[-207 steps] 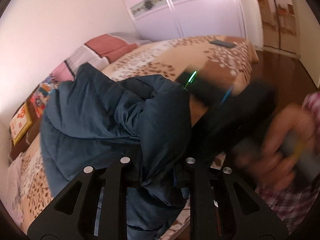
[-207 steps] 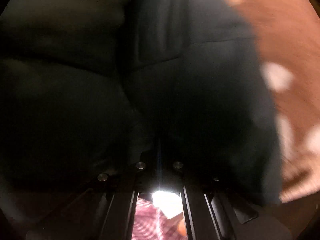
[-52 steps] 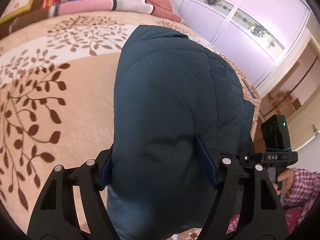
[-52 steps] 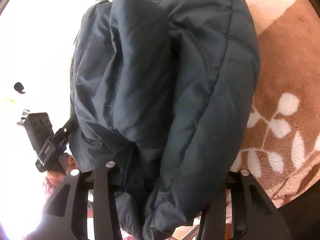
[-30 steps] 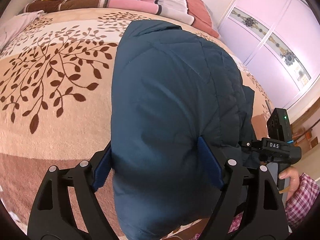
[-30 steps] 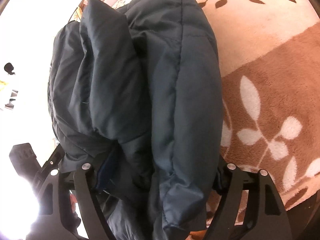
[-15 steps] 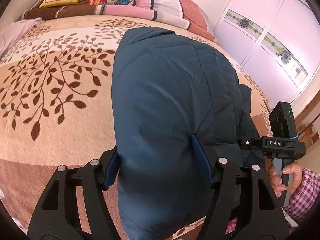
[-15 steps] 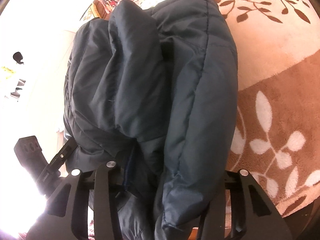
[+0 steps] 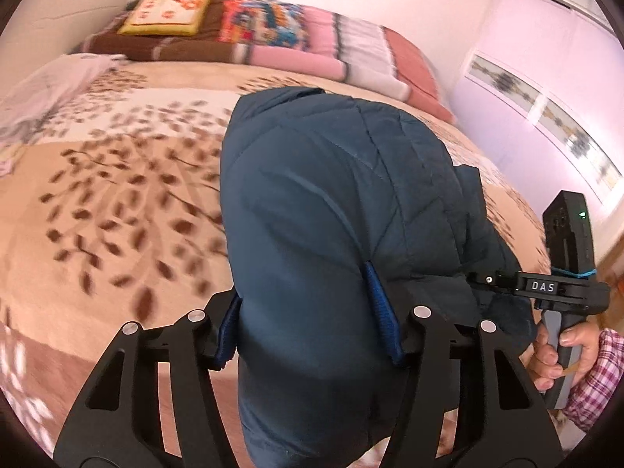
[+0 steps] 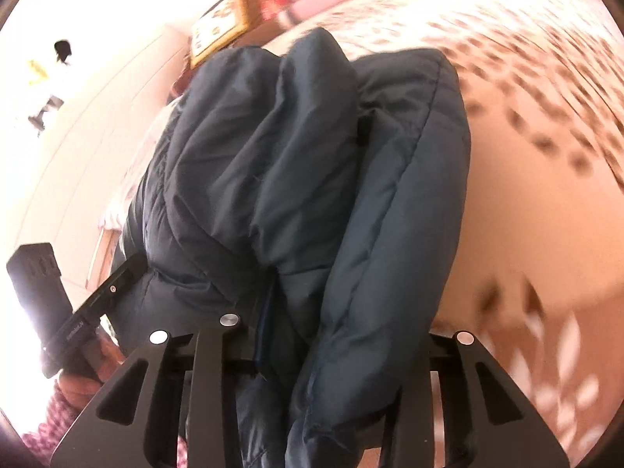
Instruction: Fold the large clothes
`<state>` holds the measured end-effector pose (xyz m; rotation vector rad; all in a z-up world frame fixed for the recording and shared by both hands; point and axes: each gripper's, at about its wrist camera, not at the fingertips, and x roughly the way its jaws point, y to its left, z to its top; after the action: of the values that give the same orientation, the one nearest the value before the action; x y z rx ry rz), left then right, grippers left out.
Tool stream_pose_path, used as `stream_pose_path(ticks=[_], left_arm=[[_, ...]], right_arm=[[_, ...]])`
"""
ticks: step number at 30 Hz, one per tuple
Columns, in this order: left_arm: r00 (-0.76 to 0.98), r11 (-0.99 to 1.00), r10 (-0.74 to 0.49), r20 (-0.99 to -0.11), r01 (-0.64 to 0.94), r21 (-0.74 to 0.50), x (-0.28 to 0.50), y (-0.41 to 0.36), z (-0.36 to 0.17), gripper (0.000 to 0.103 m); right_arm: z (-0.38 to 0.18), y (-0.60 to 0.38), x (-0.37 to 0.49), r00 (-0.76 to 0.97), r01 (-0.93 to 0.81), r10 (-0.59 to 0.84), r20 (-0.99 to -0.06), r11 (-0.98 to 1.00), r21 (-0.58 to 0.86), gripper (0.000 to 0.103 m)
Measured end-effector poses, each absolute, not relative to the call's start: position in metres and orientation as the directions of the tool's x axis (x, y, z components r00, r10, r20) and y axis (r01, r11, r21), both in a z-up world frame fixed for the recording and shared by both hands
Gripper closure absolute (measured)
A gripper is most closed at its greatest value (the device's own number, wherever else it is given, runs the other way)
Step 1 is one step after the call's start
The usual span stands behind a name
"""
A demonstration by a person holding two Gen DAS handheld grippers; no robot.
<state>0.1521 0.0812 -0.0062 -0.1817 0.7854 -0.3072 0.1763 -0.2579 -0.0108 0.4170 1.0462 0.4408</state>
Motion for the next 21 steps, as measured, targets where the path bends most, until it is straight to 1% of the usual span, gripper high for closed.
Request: stream_pose_path(ticks=[7,11,18,21], left_arm=[[0.704,0.975,-0.208,-0.679,0.09,-0.205,0.195,0.137,-0.005,0.047],[0.693,0.97,-0.212,-0.689,0.063,-0.235,0.198,0.15,-0.013,0.047],[0.711,0.971,-0.221,-0.667,0.093,-0.222,0.176,0.132,-0.016,0.047],[0.719,0.98,-0.191,-0.668,0.104,-0.168,0.171,0.119,-0.015,0.046]], right_arm=[[-0.012,-0.186,0.237,0.386,-0.268,0.538,-0.749,0.843,0.467,0.069],[-0.018,-0.163,0.251,0.378,-0.3,0.533,-0.757,0.844,0.444,0.069],[-0.032,-0.201,0.229,0.357,-0.266,0.583,-0.73,0.813,0.518,0.07],[-0.038,-0.213,0.225,0.352,-0.241,0.593,-0.724,0.805,0.542,0.07]])
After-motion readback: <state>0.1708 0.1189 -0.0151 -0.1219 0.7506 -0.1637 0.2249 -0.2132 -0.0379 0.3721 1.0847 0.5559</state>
